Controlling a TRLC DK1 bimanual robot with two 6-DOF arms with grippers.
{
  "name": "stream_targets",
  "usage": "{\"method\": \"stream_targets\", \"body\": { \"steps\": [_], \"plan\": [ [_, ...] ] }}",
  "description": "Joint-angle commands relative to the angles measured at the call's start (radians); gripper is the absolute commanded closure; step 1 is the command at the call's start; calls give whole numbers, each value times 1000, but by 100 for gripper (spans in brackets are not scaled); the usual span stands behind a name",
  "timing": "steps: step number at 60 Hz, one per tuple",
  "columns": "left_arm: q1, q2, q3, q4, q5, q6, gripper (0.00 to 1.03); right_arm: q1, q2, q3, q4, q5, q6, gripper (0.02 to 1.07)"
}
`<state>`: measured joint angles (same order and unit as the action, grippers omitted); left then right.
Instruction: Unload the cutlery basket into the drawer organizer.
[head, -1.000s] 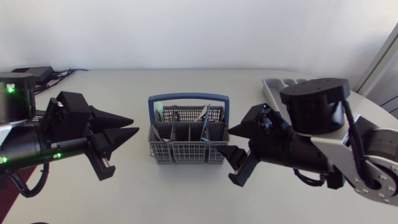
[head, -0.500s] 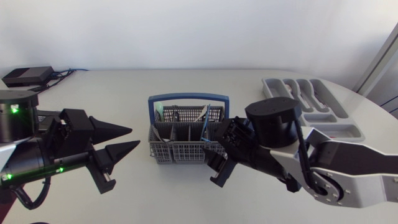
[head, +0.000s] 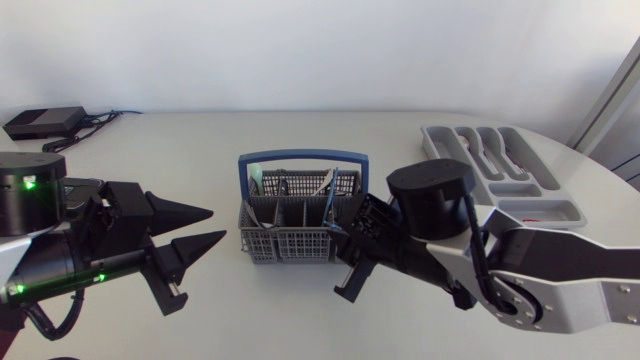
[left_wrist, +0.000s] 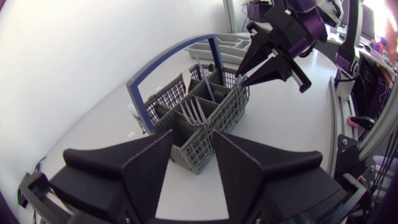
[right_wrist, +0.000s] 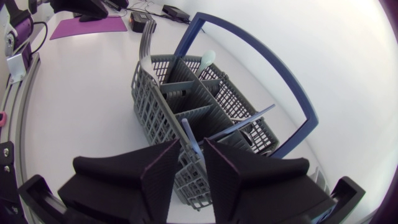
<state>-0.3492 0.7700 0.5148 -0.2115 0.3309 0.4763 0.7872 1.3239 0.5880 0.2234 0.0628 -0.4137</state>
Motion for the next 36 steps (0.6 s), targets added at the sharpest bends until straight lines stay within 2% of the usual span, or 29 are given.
{"method": "stream_targets", "body": {
  "steps": [1,14,16,23,36],
  "plan": [
    [-7,-15,-21,8,-4,24,56,14,28,27,17,14,-11,83],
    [-19,-17,-22,8,-7,24,56,23,60,44,30,31,-14,89],
    [-22,-17,-24,8,-10,24,56,24,63,47,31,31,-16,95],
    [-39,-17,-24,8,-26,24,56,23,64,53,30,34,-13,101],
    [-50,-17,-24,8,-32,22,56,23,5,52,16,35,-7,101]
  ]
}}
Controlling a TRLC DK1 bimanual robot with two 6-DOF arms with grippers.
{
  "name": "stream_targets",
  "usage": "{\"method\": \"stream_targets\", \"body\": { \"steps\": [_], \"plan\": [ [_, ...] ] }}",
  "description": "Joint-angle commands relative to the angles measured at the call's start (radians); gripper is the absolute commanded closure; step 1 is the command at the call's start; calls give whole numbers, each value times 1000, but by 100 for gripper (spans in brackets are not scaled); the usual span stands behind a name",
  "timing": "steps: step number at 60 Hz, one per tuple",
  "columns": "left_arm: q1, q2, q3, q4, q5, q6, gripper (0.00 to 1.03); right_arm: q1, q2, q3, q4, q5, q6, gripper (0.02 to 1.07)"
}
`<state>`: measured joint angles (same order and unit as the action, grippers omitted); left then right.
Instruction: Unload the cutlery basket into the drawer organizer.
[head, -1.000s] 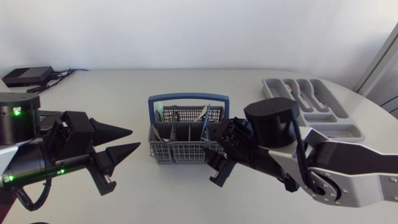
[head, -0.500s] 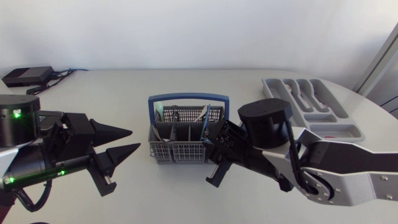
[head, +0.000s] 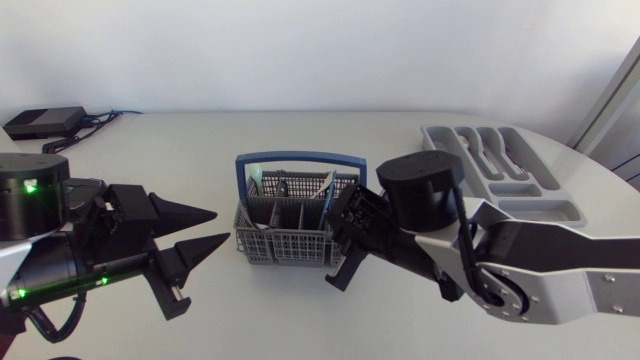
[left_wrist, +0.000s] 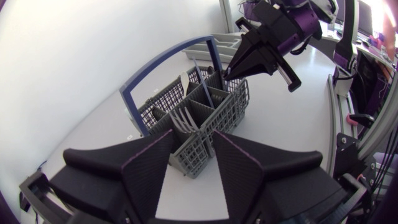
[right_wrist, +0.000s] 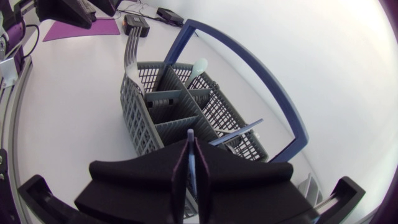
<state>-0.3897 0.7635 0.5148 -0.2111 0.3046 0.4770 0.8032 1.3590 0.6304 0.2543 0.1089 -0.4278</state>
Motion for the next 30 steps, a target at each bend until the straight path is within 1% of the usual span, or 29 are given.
{"method": "stream_targets", "body": {
  "steps": [1,19,30],
  "plan": [
    [-11,-10,-22,7,-7,22,56,7,-40,11,-18,-12,9,101],
    [-31,-4,-22,13,-25,18,56,8,-166,103,-197,-34,63,101],
    [-41,-4,-19,13,-35,17,56,8,-291,169,-352,-71,124,101]
  ]
}}
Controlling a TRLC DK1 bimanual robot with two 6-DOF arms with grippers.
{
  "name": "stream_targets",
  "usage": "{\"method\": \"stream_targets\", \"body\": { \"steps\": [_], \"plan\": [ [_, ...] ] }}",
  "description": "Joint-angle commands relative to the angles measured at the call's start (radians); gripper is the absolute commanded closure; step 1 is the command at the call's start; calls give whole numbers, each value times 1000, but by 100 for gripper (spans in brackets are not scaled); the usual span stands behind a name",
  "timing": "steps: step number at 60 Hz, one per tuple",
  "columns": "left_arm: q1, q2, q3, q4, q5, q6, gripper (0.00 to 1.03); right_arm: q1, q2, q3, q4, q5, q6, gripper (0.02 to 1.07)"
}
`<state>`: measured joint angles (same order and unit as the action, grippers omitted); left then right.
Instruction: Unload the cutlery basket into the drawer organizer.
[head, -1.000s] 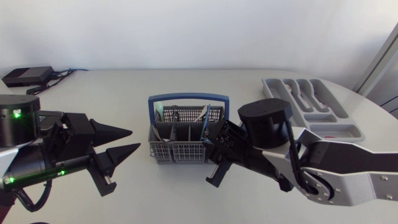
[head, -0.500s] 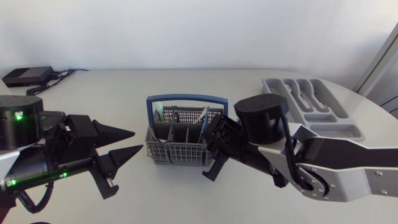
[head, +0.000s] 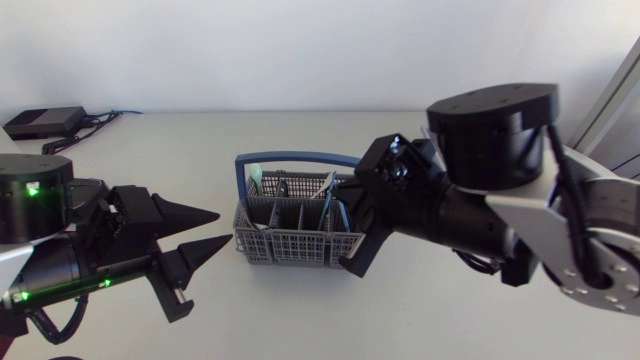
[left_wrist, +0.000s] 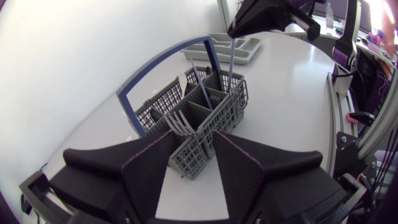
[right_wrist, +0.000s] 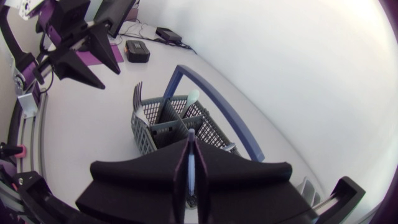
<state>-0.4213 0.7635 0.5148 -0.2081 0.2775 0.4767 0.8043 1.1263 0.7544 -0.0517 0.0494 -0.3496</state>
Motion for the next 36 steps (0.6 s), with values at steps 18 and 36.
{"method": "stream_targets", "body": {
  "steps": [18,36],
  "plan": [
    [-53,13,8,15,-37,16,56,-132,-247,158,-304,-137,135,101],
    [-73,23,16,21,-60,16,56,-485,-243,143,-387,-283,112,101]
  ]
}}
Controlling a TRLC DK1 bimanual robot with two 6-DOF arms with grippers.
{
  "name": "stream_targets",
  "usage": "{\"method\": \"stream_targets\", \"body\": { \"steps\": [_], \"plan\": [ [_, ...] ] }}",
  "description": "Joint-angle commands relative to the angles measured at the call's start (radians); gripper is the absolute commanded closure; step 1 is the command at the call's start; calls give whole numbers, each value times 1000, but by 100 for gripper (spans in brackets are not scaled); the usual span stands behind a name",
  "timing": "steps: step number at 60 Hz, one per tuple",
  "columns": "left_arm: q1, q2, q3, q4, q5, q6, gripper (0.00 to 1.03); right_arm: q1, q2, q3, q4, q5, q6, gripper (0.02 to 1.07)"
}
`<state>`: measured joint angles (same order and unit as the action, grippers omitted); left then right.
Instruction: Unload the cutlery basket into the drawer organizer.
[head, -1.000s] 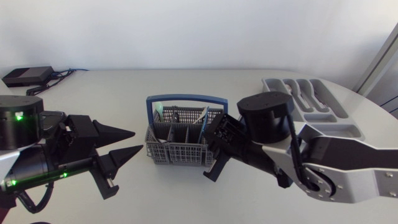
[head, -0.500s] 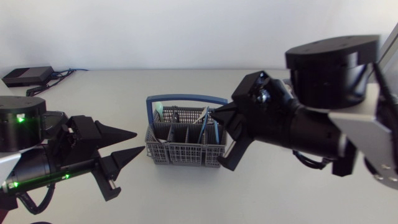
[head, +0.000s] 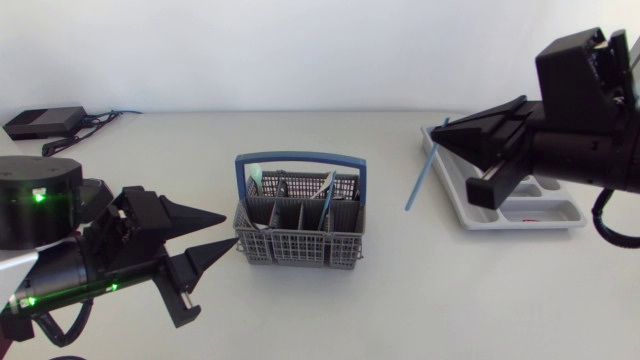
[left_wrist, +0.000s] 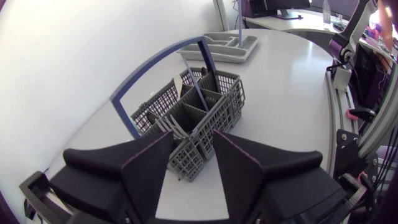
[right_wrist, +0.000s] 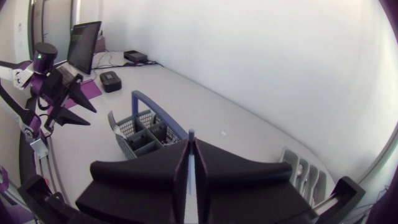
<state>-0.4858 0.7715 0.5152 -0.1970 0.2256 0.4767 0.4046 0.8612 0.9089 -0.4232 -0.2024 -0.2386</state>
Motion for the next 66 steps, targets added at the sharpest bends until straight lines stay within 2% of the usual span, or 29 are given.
{"method": "stream_targets", "body": {
  "steps": [1,15,35,57,66],
  "plan": [
    [-8,17,16,10,-8,16,56,-101,30,-11,-15,-38,-1,101],
    [-34,17,20,10,-34,13,56,-371,190,4,11,-94,-54,101],
    [-73,28,39,10,-60,-1,56,-578,466,151,37,-94,-74,101],
    [-88,68,65,13,-62,-15,56,-616,760,328,41,-74,-48,101],
    [-88,74,63,18,-62,-16,56,-592,874,418,26,-8,-30,101]
  ]
}}
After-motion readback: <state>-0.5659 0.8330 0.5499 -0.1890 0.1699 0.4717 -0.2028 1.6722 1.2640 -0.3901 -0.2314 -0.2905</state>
